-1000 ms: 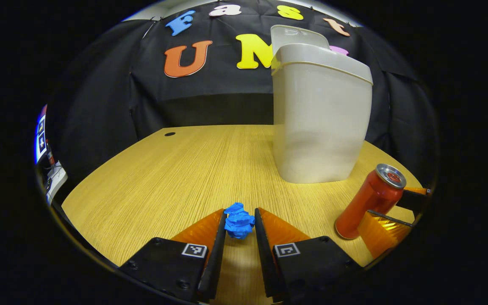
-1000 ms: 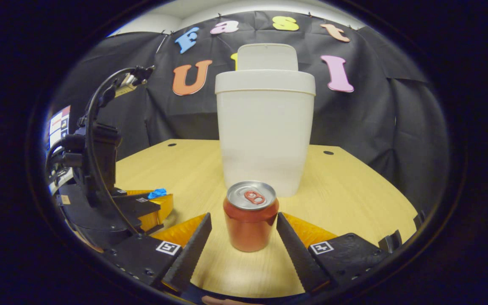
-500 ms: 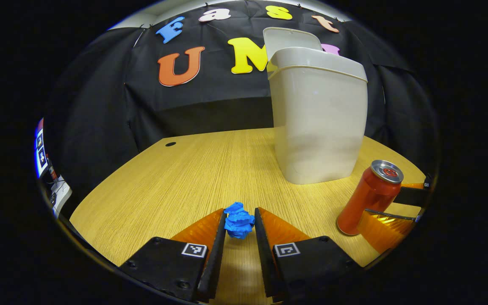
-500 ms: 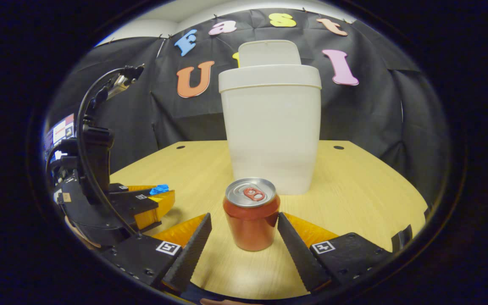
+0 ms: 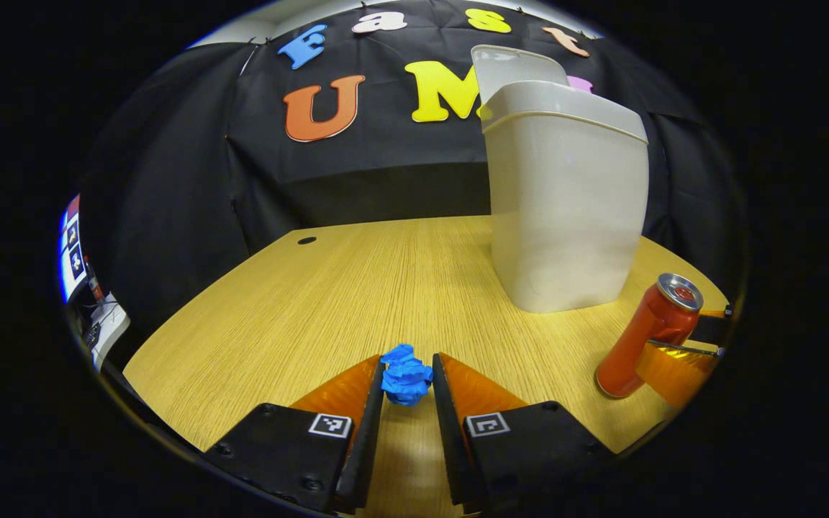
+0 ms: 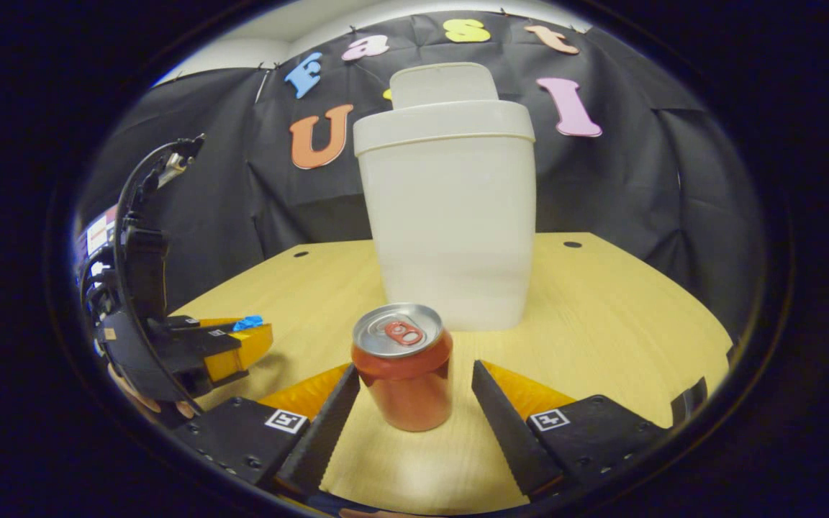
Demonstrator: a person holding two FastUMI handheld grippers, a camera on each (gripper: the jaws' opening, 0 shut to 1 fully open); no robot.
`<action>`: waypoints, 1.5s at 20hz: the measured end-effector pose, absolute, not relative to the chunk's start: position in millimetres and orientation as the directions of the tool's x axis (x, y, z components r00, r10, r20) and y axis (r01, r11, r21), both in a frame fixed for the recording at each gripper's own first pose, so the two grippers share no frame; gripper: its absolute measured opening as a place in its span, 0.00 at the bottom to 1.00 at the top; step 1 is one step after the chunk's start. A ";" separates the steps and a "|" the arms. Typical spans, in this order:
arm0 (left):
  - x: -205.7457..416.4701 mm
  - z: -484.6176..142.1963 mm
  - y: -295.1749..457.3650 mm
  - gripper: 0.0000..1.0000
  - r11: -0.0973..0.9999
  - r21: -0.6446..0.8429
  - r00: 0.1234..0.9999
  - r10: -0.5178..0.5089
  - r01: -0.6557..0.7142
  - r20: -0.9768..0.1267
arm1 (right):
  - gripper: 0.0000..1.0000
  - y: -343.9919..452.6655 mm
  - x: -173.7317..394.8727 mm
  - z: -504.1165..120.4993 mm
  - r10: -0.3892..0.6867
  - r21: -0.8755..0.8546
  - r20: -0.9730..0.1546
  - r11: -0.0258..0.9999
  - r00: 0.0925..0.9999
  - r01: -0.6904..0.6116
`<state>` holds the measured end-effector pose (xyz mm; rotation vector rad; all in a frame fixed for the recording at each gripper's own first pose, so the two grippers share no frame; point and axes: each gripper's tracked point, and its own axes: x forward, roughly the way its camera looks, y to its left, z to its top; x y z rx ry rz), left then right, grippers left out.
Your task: Press the lid of the desktop garbage bin to open it, pick up the crumpled paper on the desktop and throw it into the bin, then pick up the pop can on the desktop and drop it into the bin, and finally close the garbage bin lid.
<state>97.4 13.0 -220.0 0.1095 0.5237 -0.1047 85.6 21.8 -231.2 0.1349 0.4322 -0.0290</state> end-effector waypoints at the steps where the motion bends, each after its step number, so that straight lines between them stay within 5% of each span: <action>1: 96.7 -219.3 10.0 0.44 0.988 0.075 0.861 -0.078 0.133 -0.503 | 0.96 23.1 87.2 -234.4 0.001 0.119 -0.425 0.991 0.905 0.055; 10: 86.6 -195.5 -12.9 0.43 0.984 0.048 0.879 -0.132 0.173 -0.458 | 0.78 13.8 83.0 -211.6 -0.038 0.058 -0.359 0.996 0.932 0.063; 24: 57.1 -52.0 -35.8 0.43 0.987 -0.017 0.962 -0.160 0.161 -0.220 | 0.77 -21.6 14.6 -68.4 -0.064 0.038 -0.133 0.997 0.989 0.070; 30: 75.1 21.2 -65.3 0.43 0.975 0.094 0.976 -0.189 0.200 -0.112 | 0.77 -20.4 1.6 -48.4 -0.042 -0.009 -0.083 0.999 0.996 0.041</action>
